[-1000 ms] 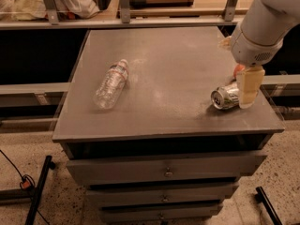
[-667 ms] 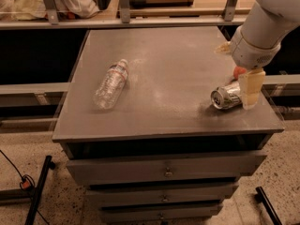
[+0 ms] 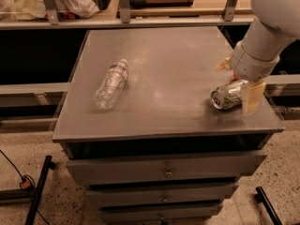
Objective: Move 7up can near water bottle
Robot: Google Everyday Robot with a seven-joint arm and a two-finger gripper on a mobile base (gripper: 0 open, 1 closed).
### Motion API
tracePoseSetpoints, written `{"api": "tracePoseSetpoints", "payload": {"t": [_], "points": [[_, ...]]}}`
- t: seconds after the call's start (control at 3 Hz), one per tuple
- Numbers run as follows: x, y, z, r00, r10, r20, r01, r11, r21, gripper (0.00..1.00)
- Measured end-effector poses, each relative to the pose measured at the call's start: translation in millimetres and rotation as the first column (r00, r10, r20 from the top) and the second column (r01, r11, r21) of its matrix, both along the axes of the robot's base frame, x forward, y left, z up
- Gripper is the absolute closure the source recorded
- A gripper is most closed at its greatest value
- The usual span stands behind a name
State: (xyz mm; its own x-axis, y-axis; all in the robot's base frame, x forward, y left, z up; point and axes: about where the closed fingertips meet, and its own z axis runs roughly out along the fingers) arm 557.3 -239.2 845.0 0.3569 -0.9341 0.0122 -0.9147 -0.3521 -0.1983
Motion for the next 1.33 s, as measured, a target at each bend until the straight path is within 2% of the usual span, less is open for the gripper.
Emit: {"api": "tracePoseSetpoints", "payload": {"t": [0.33,0.67,1.0,1.33], "points": [[-5.3,-2.3,-10.8,0.9994,0.023,-0.027,-0.023,1.000,-0.001,0.38],[-12.0,9.6,1.9,0.9977,0.060,-0.032,-0.059,0.997,0.043,0.61],[-15.2,28.9,24.5,0.9959,0.080,-0.041,-0.075,0.991,0.111,0.84],[-13.2,37.9,45.6,0.9941,0.030,-0.104,-0.004,0.969,0.247,1.00]]}}
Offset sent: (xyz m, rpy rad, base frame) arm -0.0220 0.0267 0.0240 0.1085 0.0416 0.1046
